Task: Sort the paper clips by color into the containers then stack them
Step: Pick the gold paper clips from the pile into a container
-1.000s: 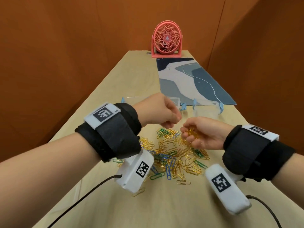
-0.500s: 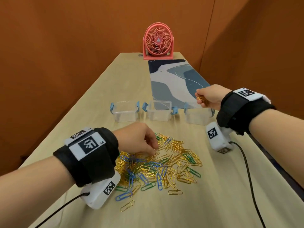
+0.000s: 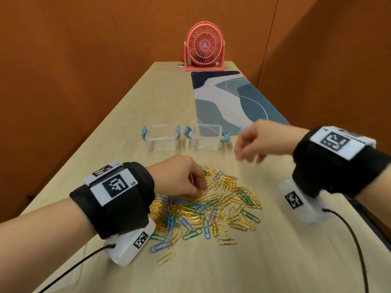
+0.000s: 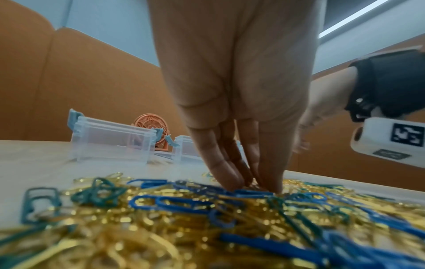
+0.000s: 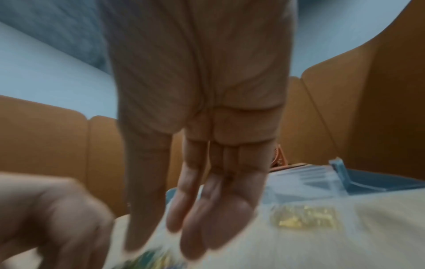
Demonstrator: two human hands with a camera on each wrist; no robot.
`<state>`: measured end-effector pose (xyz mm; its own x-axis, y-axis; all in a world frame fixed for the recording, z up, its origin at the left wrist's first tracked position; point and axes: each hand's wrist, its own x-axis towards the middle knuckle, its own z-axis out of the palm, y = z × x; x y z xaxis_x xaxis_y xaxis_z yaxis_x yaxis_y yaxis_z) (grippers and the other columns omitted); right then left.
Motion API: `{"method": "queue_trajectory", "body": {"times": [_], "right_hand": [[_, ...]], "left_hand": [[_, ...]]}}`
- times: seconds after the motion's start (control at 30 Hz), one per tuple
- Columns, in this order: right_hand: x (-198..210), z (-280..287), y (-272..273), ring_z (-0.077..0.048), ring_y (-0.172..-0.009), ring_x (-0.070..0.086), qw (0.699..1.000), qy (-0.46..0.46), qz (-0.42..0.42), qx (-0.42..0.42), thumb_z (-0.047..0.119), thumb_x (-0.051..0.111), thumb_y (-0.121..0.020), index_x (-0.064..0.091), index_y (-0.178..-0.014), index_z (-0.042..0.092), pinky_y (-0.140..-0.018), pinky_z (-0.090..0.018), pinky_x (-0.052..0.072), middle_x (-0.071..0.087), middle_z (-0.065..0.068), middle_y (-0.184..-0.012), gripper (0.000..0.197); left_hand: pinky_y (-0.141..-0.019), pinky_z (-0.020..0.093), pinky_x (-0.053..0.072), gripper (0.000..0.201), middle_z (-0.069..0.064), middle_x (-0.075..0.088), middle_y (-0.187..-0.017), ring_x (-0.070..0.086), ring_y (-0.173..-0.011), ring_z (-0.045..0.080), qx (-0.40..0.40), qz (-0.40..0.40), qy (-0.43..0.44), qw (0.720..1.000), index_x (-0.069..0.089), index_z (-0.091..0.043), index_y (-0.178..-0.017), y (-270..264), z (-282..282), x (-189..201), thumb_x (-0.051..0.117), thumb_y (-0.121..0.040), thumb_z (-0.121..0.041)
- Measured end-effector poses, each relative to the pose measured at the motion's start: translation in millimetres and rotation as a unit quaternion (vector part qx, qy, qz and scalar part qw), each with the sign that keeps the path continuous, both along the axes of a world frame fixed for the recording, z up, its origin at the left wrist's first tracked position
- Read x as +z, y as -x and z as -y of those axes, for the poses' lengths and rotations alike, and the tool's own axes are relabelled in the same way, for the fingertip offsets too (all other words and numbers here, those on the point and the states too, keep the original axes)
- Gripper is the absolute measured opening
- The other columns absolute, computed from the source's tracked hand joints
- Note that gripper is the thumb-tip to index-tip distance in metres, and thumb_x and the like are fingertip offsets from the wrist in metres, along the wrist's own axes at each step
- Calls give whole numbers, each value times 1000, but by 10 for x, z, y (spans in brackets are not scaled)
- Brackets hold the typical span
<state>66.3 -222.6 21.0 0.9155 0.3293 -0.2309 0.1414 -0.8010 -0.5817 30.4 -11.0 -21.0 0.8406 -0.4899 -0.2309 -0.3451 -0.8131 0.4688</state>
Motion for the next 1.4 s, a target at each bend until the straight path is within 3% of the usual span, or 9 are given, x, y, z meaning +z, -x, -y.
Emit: {"method": "queue_trajectory", "body": {"times": [0.17, 0.3, 0.4, 0.53, 0.63, 0.87, 1.13, 1.3, 1.4], "right_hand": [[-283, -26, 359, -9, -64, 58, 984, 124, -110, 70, 16, 81, -69, 69, -89, 16, -54, -17, 45, 66, 6, -73, 23], [-327, 9, 360, -9, -59, 54, 993, 88, -74, 37, 18, 82, -67, 67, -89, 18, -52, -17, 44, 62, 4, -75, 27], [-343, -9, 348, -8, -56, 52, 997, 71, -37, 14, 25, 84, -64, 63, -98, 19, -52, -18, 45, 60, 2, -85, 41], [-395, 20, 334, -13, -58, 58, 996, 48, -69, 17, 11, 81, -69, 64, -92, 13, -61, -24, 54, 62, 0, -75, 29], [-398, 72, 317, -13, -57, 60, 995, 37, -84, 29, 2, 75, -74, 65, -81, 14, -56, -18, 53, 64, 1, -65, 17], [-248, 159, 291, -8, -62, 64, 998, 29, -56, 4, 10, 72, -79, 70, -83, 16, -54, -16, 50, 72, -3, -77, 8], [-189, 67, 244, -11, -71, 62, 996, 73, -41, 3, 2, 65, -80, 69, -83, 21, -61, -18, 50, 67, 4, -75, 19], [-203, -32, 205, -17, -73, 64, 999, 50, -6, 5, 2, 68, -78, 69, -84, 17, -66, -24, 55, 68, 0, -74, 16], [-231, -14, 163, -17, -81, 63, 995, 103, -1, 6, 3, 69, -77, 71, -85, 21, -79, -30, 53, 68, 1, -81, 19]], "left_hand": [[-73, 16, 47, 13, -18, 66, -76, 60, -73, 0, -31, -28, -9, 999, 73, -22, -91, 57, 10, 99, 73, -78, -23], [-75, 17, 42, 32, -8, 63, -106, 58, -88, 8, 8, 60, -14, 998, 64, -23, -113, -100, 123, 103, 69, -81, -29], [-79, 20, 39, 44, -2, 57, -121, 52, -95, 11, 14, 60, -75, 995, 57, -22, -125, -182, 179, 23, 66, -83, -32], [-67, 14, 40, 27, 1, 66, -105, 54, -83, 9, 21, 36, -54, 998, 66, -18, -109, -187, 146, -9, 68, -82, -20], [-60, 9, 44, 17, -2, 68, -82, 59, -72, 10, 35, 4, -12, 999, 71, -16, -96, -160, 79, -4, 70, -80, -11], [-65, 16, 57, 14, 1, 69, -69, 65, -57, 7, 115, -93, 111, 983, 70, -6, -93, -183, 4, 153, 69, -80, -2], [-68, 18, 55, 18, 12, 73, -92, 65, -64, 13, 117, -68, 8, 991, 70, -9, -99, -210, 115, 202, 67, -82, -5], [-53, 11, 50, 14, -2, 64, -64, 56, -48, 3, 120, -29, -30, 992, 70, -9, -92, -258, 217, 183, 72, -79, -12], [-52, 12, 49, 18, -2, 61, -61, 57, -49, 5, 126, -35, -73, 989, 70, -6, -92, -277, 162, 120, 74, -78, -15]]}}
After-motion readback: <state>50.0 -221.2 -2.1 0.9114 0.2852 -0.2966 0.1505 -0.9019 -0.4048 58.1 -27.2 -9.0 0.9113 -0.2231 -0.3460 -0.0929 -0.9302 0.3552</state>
